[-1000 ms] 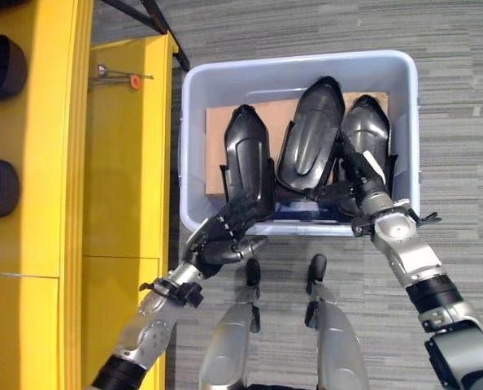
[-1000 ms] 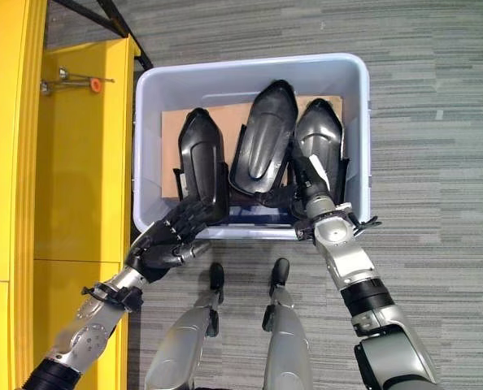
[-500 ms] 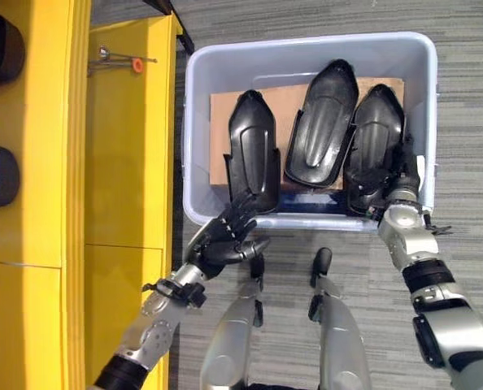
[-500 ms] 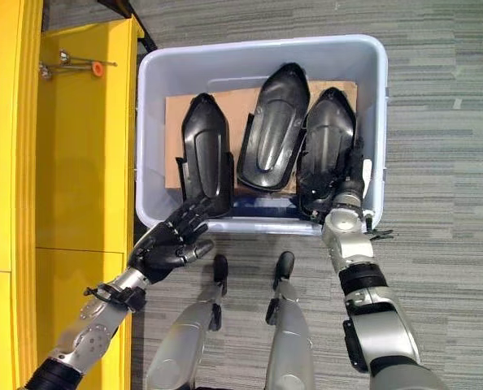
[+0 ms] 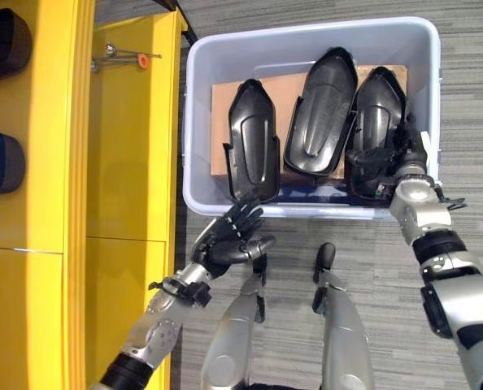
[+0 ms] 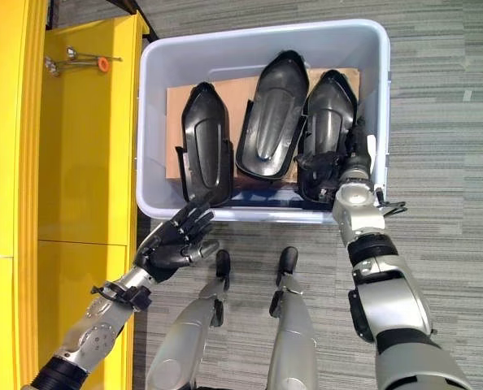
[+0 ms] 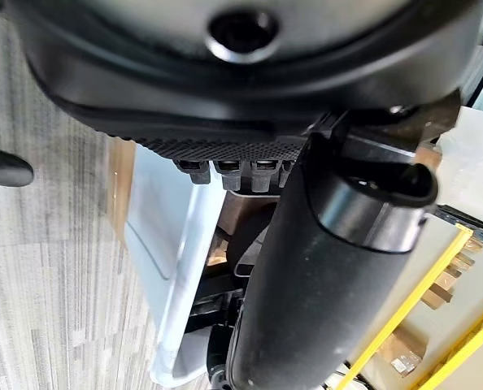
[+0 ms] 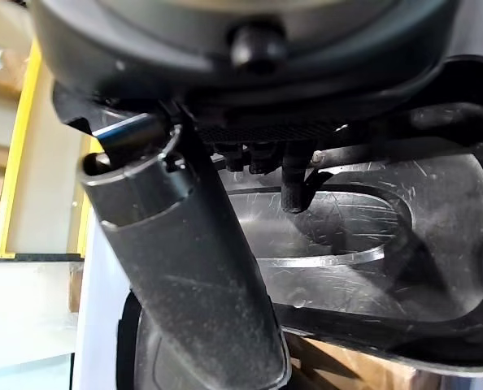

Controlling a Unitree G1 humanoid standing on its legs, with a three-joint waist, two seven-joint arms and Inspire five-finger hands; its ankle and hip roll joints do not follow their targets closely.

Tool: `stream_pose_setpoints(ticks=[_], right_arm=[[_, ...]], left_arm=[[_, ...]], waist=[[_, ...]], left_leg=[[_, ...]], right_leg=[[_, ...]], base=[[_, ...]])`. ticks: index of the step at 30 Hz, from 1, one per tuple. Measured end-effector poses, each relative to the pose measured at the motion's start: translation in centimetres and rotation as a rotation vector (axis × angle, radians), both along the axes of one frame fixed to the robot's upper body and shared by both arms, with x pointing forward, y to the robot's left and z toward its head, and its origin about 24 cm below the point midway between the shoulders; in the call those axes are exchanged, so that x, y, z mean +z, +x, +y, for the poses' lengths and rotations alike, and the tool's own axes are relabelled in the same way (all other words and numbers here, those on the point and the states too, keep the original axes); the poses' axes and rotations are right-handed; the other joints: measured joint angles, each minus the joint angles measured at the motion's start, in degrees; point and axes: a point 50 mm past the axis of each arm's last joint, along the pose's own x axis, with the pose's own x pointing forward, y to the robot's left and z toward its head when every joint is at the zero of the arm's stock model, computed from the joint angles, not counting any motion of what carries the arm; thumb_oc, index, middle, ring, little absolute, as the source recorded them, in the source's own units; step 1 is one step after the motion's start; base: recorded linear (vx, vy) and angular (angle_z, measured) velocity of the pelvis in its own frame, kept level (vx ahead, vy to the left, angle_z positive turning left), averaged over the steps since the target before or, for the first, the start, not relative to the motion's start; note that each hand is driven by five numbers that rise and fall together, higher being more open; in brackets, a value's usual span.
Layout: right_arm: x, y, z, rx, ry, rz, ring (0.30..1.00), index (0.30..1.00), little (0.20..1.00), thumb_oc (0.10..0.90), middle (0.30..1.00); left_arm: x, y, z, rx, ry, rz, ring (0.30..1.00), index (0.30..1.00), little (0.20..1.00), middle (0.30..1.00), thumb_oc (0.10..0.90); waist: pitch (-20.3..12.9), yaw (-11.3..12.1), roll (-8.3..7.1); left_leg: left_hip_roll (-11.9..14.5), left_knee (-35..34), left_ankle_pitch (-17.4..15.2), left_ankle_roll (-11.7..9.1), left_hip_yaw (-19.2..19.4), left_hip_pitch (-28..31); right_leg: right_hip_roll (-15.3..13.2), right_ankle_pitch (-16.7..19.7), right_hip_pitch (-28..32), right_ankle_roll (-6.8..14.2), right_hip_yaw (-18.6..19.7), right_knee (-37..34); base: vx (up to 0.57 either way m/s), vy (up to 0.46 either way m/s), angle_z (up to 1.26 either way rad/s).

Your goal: Move parts from the plastic box to the shelf.

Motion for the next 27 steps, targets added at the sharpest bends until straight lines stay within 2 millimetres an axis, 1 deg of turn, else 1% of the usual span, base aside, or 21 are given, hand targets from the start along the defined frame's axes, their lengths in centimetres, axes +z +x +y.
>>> stream_pose_setpoints(ticks=[2,3,5,9,10,12,14,15,19,23,26,27], right_arm=[[0.4,0.0,-0.4,-0.010,0.008,-0.009,1.000,1.000,1.000,0.900,1.000],[1.1,0.1,-0.5,-0.014,0.008,-0.028,1.000,1.000,1.000,0.900,1.000],[1.8,0.2,-0.7,-0.015,0.006,-0.047,1.000,1.000,1.000,0.900,1.000],[1.9,0.2,-0.7,-0.016,0.006,-0.048,1.000,1.000,1.000,0.900,1.000],[2.2,0.2,-1.1,-0.034,0.009,-0.049,1.000,1.000,1.000,0.900,1.000],[3.5,0.2,-1.6,-0.045,0.030,-0.078,1.000,1.000,1.000,0.900,1.000],[4.4,0.2,-1.6,-0.047,0.028,-0.111,1.000,1.000,1.000,0.900,1.000],[4.5,0.2,-1.7,-0.047,0.031,-0.121,1.000,1.000,1.000,0.900,1.000],[4.8,0.2,-1.8,-0.045,0.049,-0.149,1.000,1.000,1.000,0.900,1.000],[5.0,0.1,-1.7,-0.032,0.046,-0.164,1.000,1.000,1.000,0.900,1.000],[5.1,0.1,-1.1,0.018,0.038,-0.175,1.000,1.000,1.000,0.900,1.000],[5.4,0.0,-0.3,0.056,0.032,-0.198,1.000,1.000,1.000,0.900,1.000]], left_arm=[[0.1,0.0,0.0,0.000,0.001,-0.004,1.000,1.000,1.000,1.000,0.900],[0.1,0.0,0.0,0.000,0.001,-0.003,1.000,1.000,1.000,1.000,0.900],[0.0,0.0,0.0,-0.001,0.002,-0.001,1.000,1.000,1.000,1.000,0.900],[0.0,0.0,-0.1,-0.005,0.002,0.000,1.000,1.000,1.000,1.000,0.900],[0.1,0.0,-0.1,-0.008,0.004,-0.004,1.000,1.000,1.000,1.000,0.900],[0.1,-0.1,0.1,-0.007,0.012,-0.006,1.000,1.000,1.000,1.000,0.900],[-0.2,-0.4,0.4,-0.007,0.026,0.008,1.000,1.000,1.000,1.000,0.900],[-0.4,-0.6,0.4,-0.012,0.035,0.018,1.000,1.000,1.000,1.000,0.900],[-1.2,-1.2,0.5,-0.013,0.039,0.048,1.000,1.000,1.000,1.000,0.900],[-1.0,-1.4,0.4,-0.017,0.033,0.039,1.000,1.000,1.000,1.000,0.900],[-0.9,-1.7,0.3,-0.029,0.026,0.034,1.000,1.000,1.000,1.000,0.900],[-0.9,-1.7,0.3,-0.028,0.025,0.034,1.000,1.000,1.000,1.000,0.900]], waist=[[-0.1,0.1,0.10],[-0.1,0.2,0.23],[-0.2,0.2,0.27],[-0.2,0.6,0.27],[-0.2,0.8,0.31],[-0.4,1.3,0.64],[-0.5,1.6,0.73],[-0.5,1.7,0.73],[-0.5,2.1,0.73],[-0.5,2.6,0.73],[-0.5,2.7,0.73],[-0.5,2.7,0.72]], left_leg=[[-0.2,0.9,-0.1,-0.1,-0.1,-1.2],[-0.2,1.5,-0.2,-0.2,-0.2,-2.6],[-0.2,2.4,-0.2,-0.2,-0.6,-3.7],[-0.5,2.6,-0.1,-0.3,-1.0,-3.9],[-0.3,3.1,-0.3,-0.5,-1.2,-4.4],[-0.4,5.3,-1.0,-0.9,-1.7,-6.7],[-0.4,6.0,-1.0,-0.9,-2.5,-8.1],[-0.4,6.2,-1.0,-0.9,-2.6,-8.4],[-0.4,6.2,-1.0,-0.9,-2.5,-8.5],[-0.5,6.4,-1.0,-0.8,-2.5,-7.8],[-0.6,6.4,-1.2,-0.6,-2.4,-6.7],[-0.6,6.3,-1.4,-0.5,-2.4,-6.0]], right_leg=[[-0.3,-0.7,-1.5,-0.1,0.1,1.6],[-0.5,-1.0,-2.8,0.0,0.1,2.6],[-0.5,-1.1,-3.8,-0.1,0.1,3.3],[-0.5,-1.3,-4.2,-0.5,0.0,3.8],[-0.3,-1.8,-4.9,-0.6,0.0,5.1],[-0.5,-2.7,-6.6,-0.4,0.0,6.4],[-0.3,-2.7,-7.7,-0.4,-0.3,6.6],[-0.3,-2.7,-8.0,-0.5,-0.4,6.8],[-0.3,-2.9,-8.3,-0.8,-0.2,7.2],[-0.4,-3.1,-7.7,-1.0,-0.1,8.0],[-0.5,-3.1,-6.6,-1.0,0.0,8.0],[-0.4,-3.1,-6.0,-1.0,0.1,7.8]], base=[[0.06,-0.024,0.05],[0.04,-0.022,0.08],[0.01,-0.005,0.07],[0.06,-0.054,0.02],[0.07,-0.093,0.06],[0.02,-0.055,0.12],[0.01,-0.029,0.10],[0.00,-0.021,0.07],[0.00,0.000,0.00],[0.00,0.000,0.00],[0.00,0.000,0.00],[0.00,0.000,0.00]])
